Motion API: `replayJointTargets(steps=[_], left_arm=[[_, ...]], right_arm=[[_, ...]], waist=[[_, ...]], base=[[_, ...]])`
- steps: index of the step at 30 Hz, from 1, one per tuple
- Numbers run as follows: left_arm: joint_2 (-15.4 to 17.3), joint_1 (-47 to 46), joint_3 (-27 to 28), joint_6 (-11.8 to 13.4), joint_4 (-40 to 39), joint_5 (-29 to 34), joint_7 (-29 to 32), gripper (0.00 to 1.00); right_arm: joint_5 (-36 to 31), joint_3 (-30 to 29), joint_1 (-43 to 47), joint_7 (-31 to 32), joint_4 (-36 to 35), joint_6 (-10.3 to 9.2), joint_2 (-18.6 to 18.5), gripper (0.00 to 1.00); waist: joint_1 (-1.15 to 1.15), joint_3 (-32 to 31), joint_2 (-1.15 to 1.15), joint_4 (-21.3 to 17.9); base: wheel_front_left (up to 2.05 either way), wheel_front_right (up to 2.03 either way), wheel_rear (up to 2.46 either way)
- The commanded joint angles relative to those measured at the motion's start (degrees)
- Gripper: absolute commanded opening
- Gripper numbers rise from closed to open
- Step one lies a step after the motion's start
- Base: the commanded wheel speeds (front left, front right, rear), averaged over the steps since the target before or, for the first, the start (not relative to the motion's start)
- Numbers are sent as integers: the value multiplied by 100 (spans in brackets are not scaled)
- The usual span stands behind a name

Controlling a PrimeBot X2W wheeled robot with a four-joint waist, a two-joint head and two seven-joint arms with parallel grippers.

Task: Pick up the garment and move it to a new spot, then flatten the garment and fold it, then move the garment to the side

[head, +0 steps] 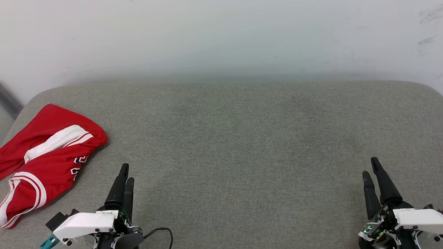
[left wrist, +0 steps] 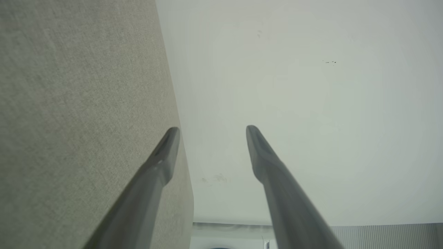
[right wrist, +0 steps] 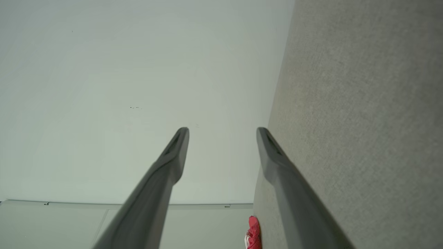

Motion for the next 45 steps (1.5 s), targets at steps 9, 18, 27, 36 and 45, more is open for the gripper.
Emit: replayJointTargets(steps=[9,18,27,36,45], left_arm=[[16,-113,-171,-1,-351,716,-279,100],[17,-70,-335,-1,-549,1898,-491,100],[18,-7,-444,-1,-595,3135,-686,100],[19,36,-563,55,-621,4186,-862,100],[20,68,-670,150,-581,5159,-1025,100]], right_arm=[[-436,155,6,-277,-299,1,-80,100],[-1777,75,65,-491,-433,1,-77,100],[-3340,167,129,-684,-613,1,-79,100],[-4574,327,193,-807,-733,1,-95,100],[-5565,367,195,-754,-833,1,-107,100]], waist=[[0,-7,0,22],[0,-17,0,41],[0,-38,0,58],[0,-61,0,83],[0,-76,0,95]], base=[[0,0,0],[0,0,0],[0,0,0],[0,0,0],[0,0,0]])
